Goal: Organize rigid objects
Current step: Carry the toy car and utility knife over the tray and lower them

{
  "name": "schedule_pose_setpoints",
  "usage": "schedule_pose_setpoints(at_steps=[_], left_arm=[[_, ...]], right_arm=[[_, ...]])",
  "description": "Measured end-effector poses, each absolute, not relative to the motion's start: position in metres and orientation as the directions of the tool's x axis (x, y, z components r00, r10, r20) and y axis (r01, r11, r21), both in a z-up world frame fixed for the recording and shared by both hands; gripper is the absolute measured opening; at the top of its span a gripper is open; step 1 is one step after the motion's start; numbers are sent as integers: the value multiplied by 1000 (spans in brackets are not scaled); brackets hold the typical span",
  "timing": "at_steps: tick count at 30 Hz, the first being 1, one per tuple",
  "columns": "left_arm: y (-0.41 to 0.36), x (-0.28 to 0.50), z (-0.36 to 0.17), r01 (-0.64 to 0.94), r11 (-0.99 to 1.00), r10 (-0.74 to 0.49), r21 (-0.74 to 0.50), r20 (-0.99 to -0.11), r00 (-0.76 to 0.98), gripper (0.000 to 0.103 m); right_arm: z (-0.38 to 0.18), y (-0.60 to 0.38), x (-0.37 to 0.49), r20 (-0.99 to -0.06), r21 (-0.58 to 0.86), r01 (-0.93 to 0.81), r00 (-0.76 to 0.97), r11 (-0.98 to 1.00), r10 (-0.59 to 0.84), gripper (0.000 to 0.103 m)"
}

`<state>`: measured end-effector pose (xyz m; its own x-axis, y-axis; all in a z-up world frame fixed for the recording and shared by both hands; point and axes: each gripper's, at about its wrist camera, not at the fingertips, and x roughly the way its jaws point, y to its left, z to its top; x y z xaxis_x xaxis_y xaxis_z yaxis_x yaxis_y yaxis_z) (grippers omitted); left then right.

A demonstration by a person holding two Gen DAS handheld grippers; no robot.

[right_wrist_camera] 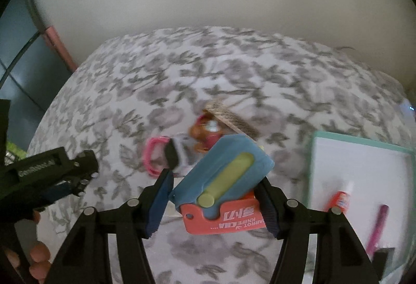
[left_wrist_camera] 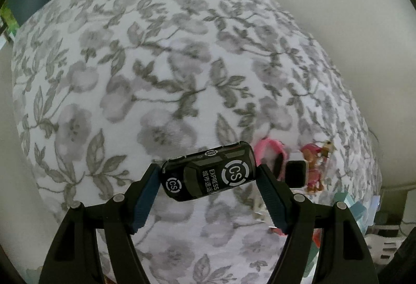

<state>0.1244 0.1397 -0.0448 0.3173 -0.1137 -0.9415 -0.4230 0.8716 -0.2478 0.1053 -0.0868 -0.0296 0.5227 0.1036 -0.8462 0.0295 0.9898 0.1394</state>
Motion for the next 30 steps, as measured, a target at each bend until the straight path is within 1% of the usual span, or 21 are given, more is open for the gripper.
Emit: schedule_pose_setpoints(at_steps=[8, 14, 22, 30], left_arm=[[71, 129, -28, -303, 921, -134, -246, -929, 346, 76], [1, 124, -11, -152, 967, -132, -203, -915, 381, 76], [-73, 111, -10, 12, 988, -150, -157, -912, 383, 76], [-128, 109, -20, 123, 985, -155, -117, -918, 365, 76]], right_arm=[[-24, -166, 87, -842, 189, 187, 536, 964, 61, 65], [-12, -227, 75, -845, 211, 313, 534, 926, 12, 65], [-8, -295, 58, -851, 246, 454, 524, 856, -33, 65], [-17, -337, 52, -859, 262, 523, 510, 811, -52, 65]])
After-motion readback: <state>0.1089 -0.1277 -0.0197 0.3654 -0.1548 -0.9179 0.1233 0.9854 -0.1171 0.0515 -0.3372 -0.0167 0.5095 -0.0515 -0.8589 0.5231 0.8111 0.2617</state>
